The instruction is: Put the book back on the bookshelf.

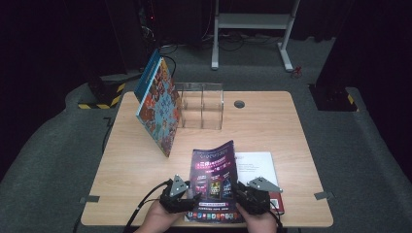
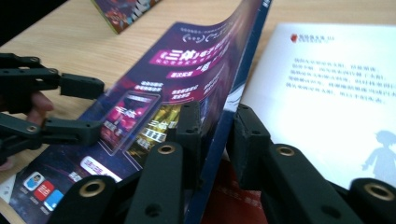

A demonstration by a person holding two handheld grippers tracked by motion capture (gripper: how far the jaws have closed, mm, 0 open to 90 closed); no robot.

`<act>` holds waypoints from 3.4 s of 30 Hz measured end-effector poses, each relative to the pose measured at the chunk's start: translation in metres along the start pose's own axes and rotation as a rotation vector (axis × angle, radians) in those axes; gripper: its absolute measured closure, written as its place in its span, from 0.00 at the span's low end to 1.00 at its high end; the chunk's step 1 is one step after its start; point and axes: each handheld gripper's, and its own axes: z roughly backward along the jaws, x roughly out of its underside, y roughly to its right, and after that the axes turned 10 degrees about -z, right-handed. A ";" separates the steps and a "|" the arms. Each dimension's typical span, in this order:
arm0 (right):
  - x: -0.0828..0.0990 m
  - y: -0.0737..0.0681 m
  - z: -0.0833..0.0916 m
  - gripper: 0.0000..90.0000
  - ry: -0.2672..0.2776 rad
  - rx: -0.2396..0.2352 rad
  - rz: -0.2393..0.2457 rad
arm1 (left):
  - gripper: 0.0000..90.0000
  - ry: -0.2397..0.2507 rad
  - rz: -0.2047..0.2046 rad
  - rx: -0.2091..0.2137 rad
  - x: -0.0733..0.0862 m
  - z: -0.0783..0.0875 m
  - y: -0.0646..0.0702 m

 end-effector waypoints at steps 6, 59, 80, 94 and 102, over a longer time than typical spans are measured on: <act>-0.001 -0.006 0.003 0.88 0.047 -0.017 0.022 | 0.40 0.003 0.005 -0.004 0.000 0.000 0.001; 0.003 0.012 0.004 0.68 -0.026 -0.018 -0.060 | 0.42 -0.004 0.048 -0.044 0.001 0.000 -0.003; -0.034 0.013 -0.028 0.54 -0.109 0.073 -0.045 | 0.44 -0.001 0.037 -0.049 0.001 0.001 -0.002; -0.034 0.010 -0.029 0.84 -0.100 0.054 -0.020 | 0.47 0.003 0.037 -0.045 0.001 0.000 -0.002; -0.035 -0.009 -0.018 0.91 0.023 -0.015 0.058 | 0.46 0.003 0.048 -0.044 0.001 0.001 -0.003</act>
